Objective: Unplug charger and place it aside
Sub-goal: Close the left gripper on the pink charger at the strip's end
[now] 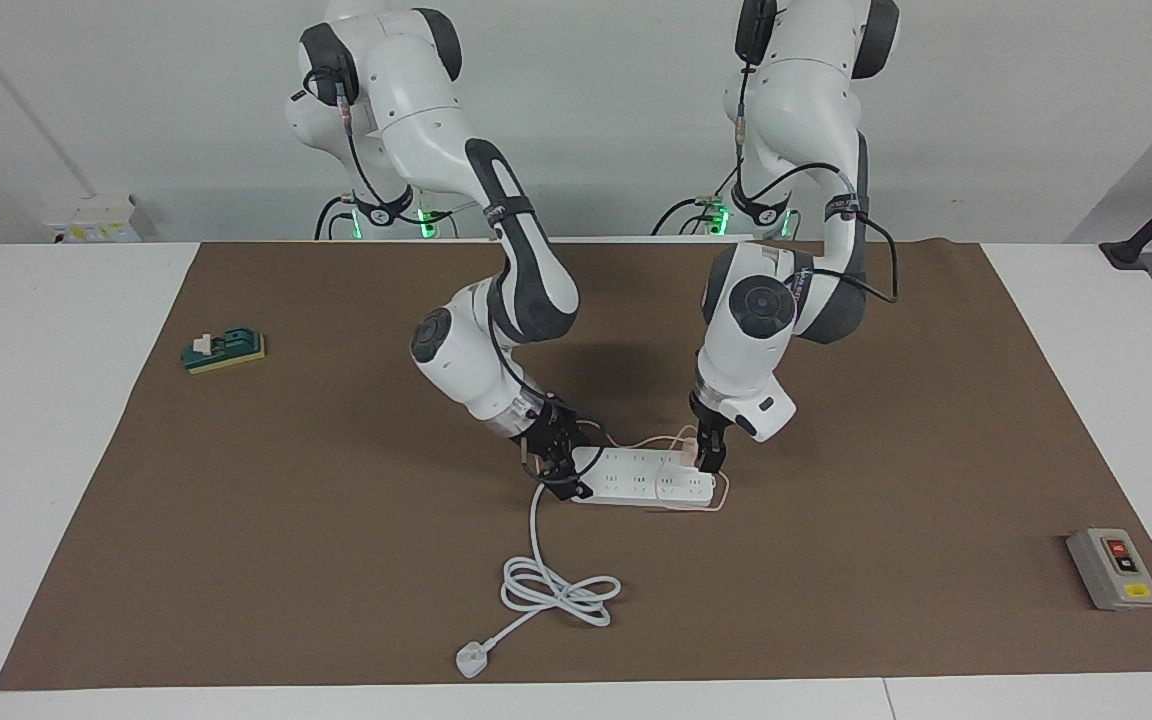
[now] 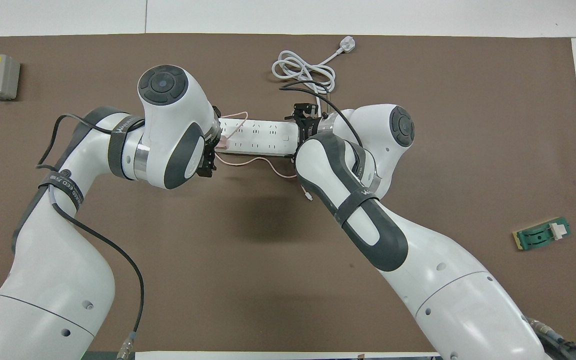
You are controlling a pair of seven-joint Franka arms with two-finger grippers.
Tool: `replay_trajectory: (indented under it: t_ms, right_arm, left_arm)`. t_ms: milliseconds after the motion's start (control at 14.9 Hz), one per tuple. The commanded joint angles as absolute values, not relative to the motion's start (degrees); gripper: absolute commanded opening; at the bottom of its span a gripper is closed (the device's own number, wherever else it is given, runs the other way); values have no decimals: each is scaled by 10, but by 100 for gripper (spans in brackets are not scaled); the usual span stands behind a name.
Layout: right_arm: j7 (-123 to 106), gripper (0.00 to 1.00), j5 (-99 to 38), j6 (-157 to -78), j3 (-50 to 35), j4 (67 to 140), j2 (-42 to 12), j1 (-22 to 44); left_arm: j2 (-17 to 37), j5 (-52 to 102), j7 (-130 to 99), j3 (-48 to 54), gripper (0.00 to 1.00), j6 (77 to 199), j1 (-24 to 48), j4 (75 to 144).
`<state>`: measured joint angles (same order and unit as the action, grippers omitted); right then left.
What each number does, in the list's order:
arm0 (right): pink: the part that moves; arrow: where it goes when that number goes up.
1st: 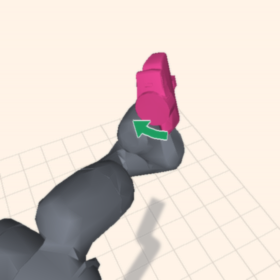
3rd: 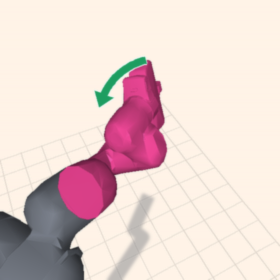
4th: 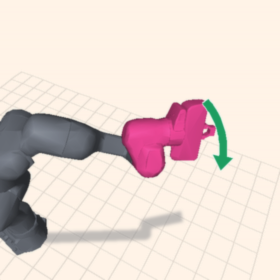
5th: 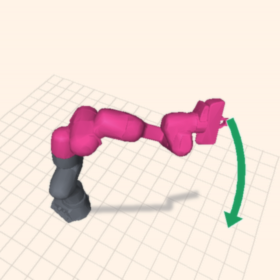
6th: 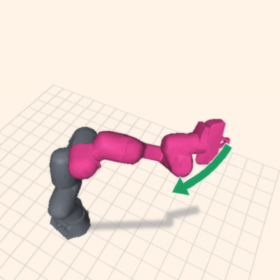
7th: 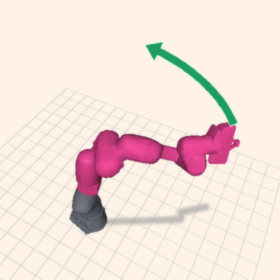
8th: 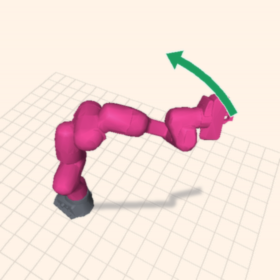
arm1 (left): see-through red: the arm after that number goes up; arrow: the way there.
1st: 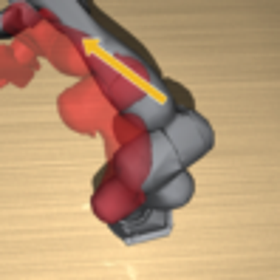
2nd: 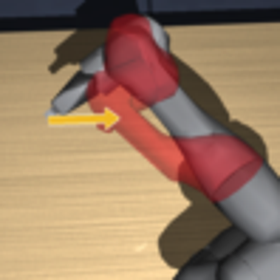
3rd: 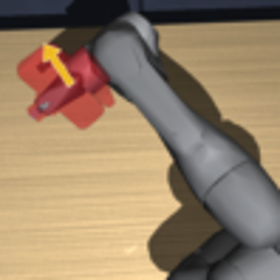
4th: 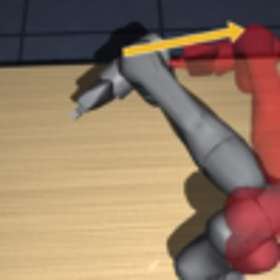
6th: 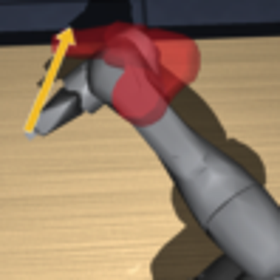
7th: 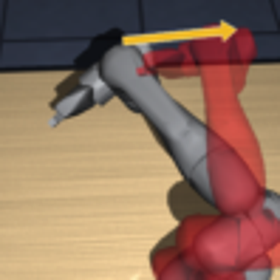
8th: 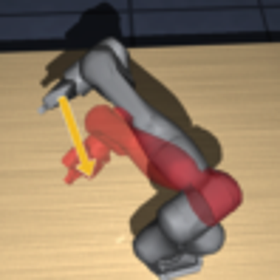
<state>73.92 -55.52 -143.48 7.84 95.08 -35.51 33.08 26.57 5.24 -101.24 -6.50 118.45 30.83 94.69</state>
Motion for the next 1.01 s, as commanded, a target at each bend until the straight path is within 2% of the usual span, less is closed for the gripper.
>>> replay_trajectory:
  t_ms: [0,940]
  right_arm:
    - [722,100,-583,-1448,76,939,-372,323]
    - [722,100,-605,-1434,75,931,-380,327]
  left_arm:
    - [271,52,-1021,-76,98,1193,319,941]
    - [275,49,-1021,-76,97,1247,318,947]
